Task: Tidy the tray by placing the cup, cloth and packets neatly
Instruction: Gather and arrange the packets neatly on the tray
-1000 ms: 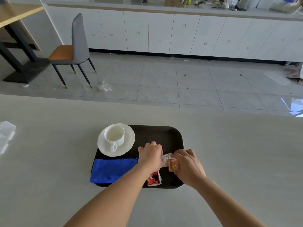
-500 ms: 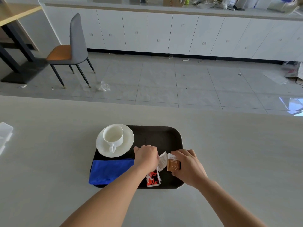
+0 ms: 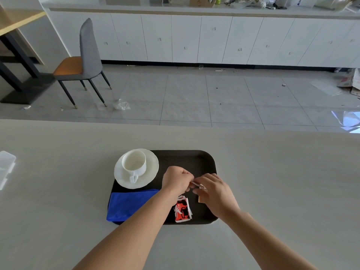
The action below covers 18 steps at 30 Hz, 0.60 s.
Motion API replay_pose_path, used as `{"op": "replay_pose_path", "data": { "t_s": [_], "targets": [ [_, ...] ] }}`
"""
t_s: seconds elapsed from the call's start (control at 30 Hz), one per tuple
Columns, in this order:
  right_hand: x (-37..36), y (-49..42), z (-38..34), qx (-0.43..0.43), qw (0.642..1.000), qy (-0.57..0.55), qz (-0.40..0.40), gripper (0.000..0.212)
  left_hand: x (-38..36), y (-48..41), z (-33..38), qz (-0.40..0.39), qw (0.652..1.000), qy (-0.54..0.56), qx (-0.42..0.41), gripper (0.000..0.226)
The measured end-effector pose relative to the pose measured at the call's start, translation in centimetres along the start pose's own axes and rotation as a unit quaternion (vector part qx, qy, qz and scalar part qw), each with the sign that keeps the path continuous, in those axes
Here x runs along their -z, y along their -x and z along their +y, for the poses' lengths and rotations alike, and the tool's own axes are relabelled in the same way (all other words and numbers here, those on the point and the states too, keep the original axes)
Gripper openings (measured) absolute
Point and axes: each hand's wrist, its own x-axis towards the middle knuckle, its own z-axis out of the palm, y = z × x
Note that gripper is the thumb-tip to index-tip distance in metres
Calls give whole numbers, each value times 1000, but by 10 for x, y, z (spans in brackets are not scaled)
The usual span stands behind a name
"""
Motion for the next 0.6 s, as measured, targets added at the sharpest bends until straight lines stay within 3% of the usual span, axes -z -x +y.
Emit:
{"op": "replay_pose_path", "data": {
  "t_s": [0.07,0.13,0.23,0.4,0.5,0.6],
  "targets": [
    [0,0,0,-45,998,-42,25,14,1,0,1,-10,999,37,20,15],
    [1,1,4,-140,986,-86,23,15,5,0,-3,-3,999,46,6,19],
    [6,0,14,-233,963,-138,2,23,11,5,-19,10,981,-152,-118,13],
    [12,-3,24,-273,942,-185,-55,30,8,20,-47,13,898,-335,-285,27],
    [12,-4,26,-265,949,-154,-71,36,9,23,-54,-10,872,-392,-292,42],
    [12,-5,27,-238,964,-95,-71,28,11,26,-59,-38,853,-440,-279,60]
  ]
}}
